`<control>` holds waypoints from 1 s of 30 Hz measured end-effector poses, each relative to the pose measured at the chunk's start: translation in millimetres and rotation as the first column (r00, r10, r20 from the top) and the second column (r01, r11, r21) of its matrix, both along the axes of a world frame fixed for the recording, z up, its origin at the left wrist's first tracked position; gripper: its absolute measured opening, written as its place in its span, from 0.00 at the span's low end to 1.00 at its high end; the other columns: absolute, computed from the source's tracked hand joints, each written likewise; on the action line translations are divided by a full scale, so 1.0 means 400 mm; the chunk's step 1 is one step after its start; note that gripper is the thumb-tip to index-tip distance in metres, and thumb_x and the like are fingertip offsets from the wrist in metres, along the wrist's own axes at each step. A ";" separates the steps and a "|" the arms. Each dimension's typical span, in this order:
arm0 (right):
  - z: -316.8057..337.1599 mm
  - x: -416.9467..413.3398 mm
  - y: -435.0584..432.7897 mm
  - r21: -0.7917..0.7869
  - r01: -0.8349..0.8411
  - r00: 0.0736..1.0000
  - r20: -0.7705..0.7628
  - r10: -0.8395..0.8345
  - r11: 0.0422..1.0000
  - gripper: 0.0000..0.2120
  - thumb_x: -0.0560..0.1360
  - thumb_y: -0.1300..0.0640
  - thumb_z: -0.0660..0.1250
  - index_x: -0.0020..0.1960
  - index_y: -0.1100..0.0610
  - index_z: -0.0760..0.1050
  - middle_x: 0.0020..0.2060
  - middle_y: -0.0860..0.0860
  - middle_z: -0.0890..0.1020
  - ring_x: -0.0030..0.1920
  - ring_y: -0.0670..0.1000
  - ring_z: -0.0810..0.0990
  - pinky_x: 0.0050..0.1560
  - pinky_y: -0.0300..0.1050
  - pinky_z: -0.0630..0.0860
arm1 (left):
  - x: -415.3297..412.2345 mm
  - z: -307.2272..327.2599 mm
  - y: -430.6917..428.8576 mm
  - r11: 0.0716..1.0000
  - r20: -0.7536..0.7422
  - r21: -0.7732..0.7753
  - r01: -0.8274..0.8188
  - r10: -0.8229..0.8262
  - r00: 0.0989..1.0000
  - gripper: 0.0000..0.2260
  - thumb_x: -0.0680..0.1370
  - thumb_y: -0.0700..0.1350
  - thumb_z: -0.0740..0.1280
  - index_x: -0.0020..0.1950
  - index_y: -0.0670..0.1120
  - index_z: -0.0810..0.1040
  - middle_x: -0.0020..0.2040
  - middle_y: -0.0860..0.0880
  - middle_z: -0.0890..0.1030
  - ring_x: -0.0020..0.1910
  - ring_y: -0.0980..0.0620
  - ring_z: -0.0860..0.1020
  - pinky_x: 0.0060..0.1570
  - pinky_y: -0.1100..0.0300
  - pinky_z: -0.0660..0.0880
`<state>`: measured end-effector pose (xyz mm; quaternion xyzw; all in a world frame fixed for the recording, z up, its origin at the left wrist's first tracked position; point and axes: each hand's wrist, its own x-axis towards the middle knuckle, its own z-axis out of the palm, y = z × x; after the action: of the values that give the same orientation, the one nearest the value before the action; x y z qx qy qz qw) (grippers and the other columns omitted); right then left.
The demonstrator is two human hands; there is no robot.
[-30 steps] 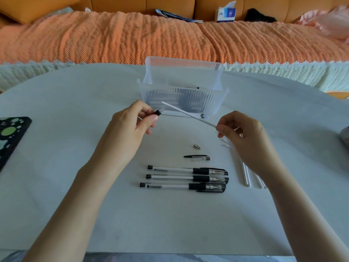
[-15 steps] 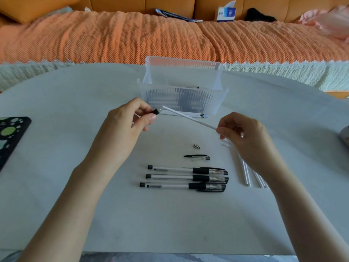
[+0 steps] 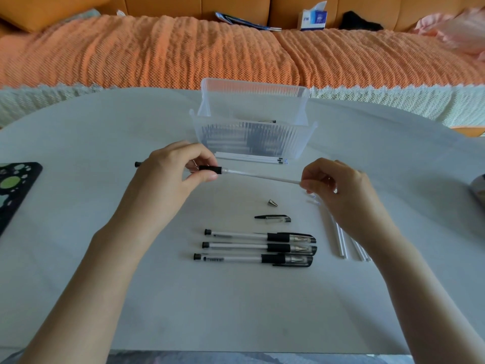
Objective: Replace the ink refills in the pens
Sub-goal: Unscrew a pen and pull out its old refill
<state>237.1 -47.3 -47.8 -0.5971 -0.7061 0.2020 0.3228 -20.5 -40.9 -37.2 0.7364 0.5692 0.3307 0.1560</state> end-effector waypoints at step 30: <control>0.026 -0.065 -0.035 -0.155 -0.162 0.952 -0.285 0.113 0.975 0.06 0.75 0.52 0.66 0.42 0.51 0.80 0.35 0.44 0.83 0.36 0.41 0.76 0.40 0.34 0.72 | 0.109 -0.013 -0.047 0.977 0.008 -0.009 0.213 -0.213 0.977 0.02 0.74 0.51 0.68 0.45 0.58 0.78 0.39 0.60 0.77 0.36 0.53 0.76 0.35 0.63 0.70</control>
<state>211.0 -61.2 -37.6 -0.5388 -0.6737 0.3665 0.3485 23.1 -59.7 -42.4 0.7913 0.4881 0.3119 0.1958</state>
